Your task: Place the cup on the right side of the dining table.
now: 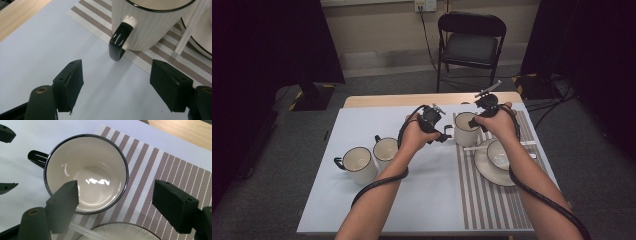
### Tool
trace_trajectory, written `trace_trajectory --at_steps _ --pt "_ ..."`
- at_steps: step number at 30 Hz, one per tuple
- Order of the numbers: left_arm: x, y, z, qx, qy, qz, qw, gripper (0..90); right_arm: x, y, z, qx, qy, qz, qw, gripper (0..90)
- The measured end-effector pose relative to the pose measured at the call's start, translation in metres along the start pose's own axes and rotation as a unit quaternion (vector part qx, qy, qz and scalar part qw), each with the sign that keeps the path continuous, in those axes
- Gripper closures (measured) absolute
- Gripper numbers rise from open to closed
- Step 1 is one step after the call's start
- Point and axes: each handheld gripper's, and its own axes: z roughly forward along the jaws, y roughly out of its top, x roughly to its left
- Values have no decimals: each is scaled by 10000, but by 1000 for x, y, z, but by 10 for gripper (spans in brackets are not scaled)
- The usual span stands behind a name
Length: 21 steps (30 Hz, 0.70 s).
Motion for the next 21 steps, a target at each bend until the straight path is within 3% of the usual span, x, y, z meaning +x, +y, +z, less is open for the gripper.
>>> trace_trajectory --at_steps 21 --pt "-4 -14 -17 -108 -61 -116 9999 227 11 -8 -14 -128 262 -132 9995 162"
